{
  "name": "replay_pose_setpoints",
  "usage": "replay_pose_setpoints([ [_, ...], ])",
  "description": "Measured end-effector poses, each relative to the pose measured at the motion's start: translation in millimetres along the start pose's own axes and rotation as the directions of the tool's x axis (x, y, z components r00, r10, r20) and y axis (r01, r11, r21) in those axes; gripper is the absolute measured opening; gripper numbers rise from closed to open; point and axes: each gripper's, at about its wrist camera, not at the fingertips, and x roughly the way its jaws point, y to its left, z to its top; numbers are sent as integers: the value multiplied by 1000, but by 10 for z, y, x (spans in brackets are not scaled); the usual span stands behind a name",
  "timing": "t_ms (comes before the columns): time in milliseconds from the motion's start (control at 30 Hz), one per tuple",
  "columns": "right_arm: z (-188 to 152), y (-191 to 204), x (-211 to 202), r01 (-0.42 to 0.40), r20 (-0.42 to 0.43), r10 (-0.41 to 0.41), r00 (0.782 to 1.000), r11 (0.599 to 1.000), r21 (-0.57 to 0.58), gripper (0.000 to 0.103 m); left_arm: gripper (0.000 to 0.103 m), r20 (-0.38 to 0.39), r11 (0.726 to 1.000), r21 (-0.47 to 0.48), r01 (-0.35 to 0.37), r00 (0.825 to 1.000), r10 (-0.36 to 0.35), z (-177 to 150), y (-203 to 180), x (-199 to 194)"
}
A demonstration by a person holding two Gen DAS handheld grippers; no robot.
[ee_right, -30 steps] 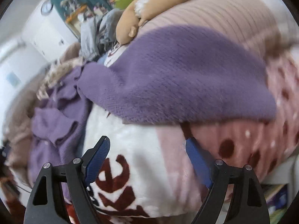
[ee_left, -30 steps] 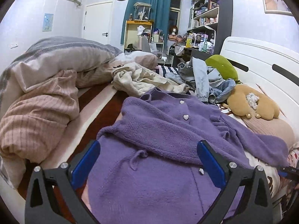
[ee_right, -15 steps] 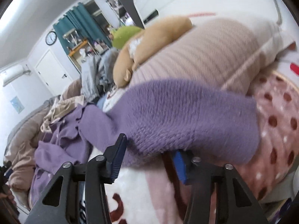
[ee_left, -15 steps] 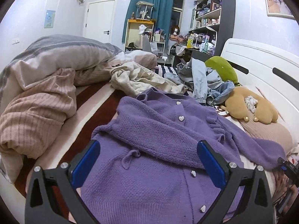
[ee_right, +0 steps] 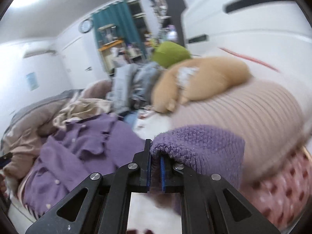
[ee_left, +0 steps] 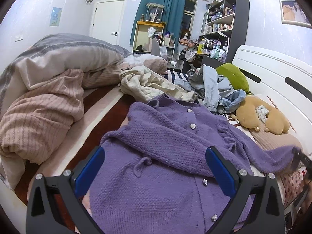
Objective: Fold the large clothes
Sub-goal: 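Carry the sleeve with the right tool across the cardigan body, then open the right tool to release the sleeve on the cardigan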
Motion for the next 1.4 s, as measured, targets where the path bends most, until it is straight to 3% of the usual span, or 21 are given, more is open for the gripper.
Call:
replay_pose_setpoints([
  [233,249,990,488,-220,-47,215,975,964,-150,2,102,21,999,-35,-16,1000,17,-11,265,-122],
  [433,224,2054,1018,-402,-150,375,915,883,-242,2,102,44,997,-68,-44,998,47,-32,541,-239],
  [567,-21,2707,1242,-532,-273,463,844,788,-309,2,102,38,995,-81,-63,997,67,-54,703,-239],
  [700,-524,3344,1306,-696,-467,528,709,628,-347,2,102,36,993,-92,-73,996,77,-70,810,-217],
  [767,-809,3568,1345,-738,-553,508,660,574,-354,2,102,31,992,-102,-70,997,74,-74,849,-198],
  [900,-1184,3704,1443,-774,-661,457,595,549,-317,3,102,11,993,-114,-41,999,42,-97,869,-122],
  [933,-1240,3711,1471,-774,-675,443,590,548,-318,5,102,5,993,-114,-35,999,36,-104,861,-107],
  [1033,-1310,3647,1512,-777,-715,411,565,557,-293,14,102,-18,995,-101,-5,1000,4,-121,789,-11],
  [1067,-1300,3611,1497,-783,-724,413,552,557,-279,22,102,-26,995,-96,7,1000,-9,-125,751,32],
  [1167,-1173,3420,1304,-787,-707,439,555,552,-275,32,102,-57,995,-83,49,997,-54,-133,624,173],
  [1267,-915,3120,1081,-773,-657,474,585,571,-276,45,102,-96,993,-56,104,989,-109,-141,454,351],
  [1400,-540,2543,896,-675,-563,446,696,673,-301,47,102,-169,988,-21,150,974,-152,-163,207,673],
])
